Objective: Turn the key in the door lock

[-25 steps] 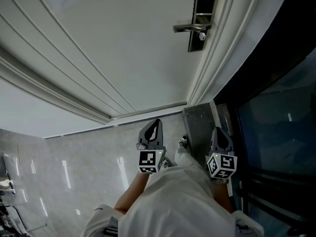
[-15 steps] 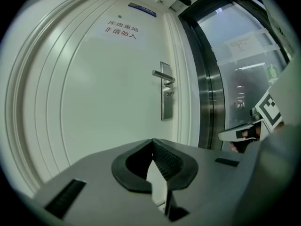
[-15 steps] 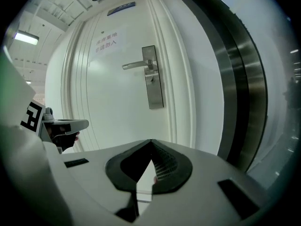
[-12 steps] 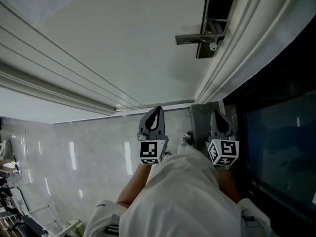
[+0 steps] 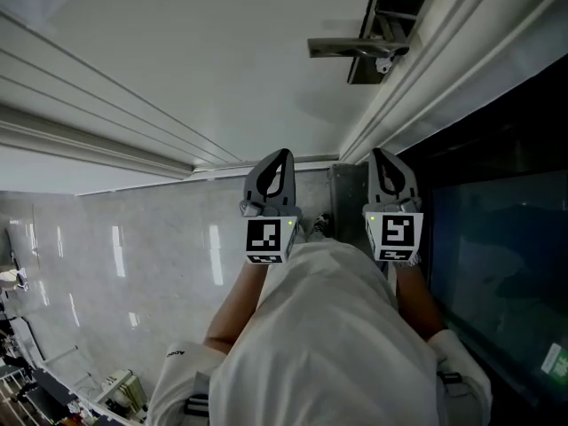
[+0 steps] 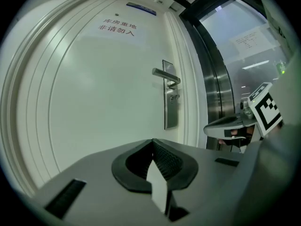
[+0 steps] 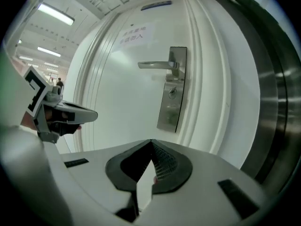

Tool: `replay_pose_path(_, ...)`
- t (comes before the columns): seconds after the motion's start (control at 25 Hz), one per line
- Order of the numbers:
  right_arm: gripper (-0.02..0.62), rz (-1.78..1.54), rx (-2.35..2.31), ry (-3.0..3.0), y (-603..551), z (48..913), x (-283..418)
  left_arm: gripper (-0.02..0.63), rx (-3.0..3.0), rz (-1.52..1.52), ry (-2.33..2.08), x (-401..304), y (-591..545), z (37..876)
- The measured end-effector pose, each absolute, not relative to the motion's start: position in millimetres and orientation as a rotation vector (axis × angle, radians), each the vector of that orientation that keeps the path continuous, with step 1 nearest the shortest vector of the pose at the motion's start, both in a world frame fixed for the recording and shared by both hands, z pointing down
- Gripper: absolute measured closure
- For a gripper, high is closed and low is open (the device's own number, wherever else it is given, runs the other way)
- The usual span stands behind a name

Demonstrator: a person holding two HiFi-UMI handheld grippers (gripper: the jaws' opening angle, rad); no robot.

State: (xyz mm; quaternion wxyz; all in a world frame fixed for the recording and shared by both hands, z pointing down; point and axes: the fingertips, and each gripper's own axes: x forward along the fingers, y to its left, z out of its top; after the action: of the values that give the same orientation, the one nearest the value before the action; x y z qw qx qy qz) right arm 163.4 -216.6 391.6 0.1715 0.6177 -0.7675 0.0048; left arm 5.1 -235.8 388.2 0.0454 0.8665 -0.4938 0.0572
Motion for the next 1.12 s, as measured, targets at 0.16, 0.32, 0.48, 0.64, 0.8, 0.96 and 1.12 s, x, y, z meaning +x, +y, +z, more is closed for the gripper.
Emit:
replay_pose_path(0.16,0.595,-0.249,1.702,-2.023,-242.3,362.4,169.6,0.597,2.674,0.153,-1.488,8.0,-248.1,379.8)
replay_pose_path(0.32,0.595,-0.501,1.633,-1.849,-261.2,329.5,173.4,0.597,2.709,0.131,-1.463,13.2,-258.4,367.5)
replay_pose_path(0.48,0.595,-0.692,1.493,-1.699,-273.8,310.8,172.1,0.597,2.756,0.11,-1.421,21.3,-260.9,356.1)
replay_pose_path(0.64,0.592,-0.731,1.426,-1.626,-286.7,304.1,171.7,0.597,2.763,0.108,-1.383,27.3,-261.7,358.9)
replay_pose_path(0.8,0.489,-0.781,1.417,-1.561,-298.6,292.2,169.2,0.597,2.762,0.103,-1.365,27.3,-259.6,362.2)
replay_pose_path(0.96,0.456,-0.818,1.382,-1.496,-313.0,287.6,163.6,0.597,2.741,0.107,-1.38,16.6,-262.7,366.8)
replay_pose_path(1.12,0.457,-0.855,1.384,-1.445,-323.5,288.8,160.8,0.597,2.727,0.094,-1.409,4.9,-268.4,364.4)
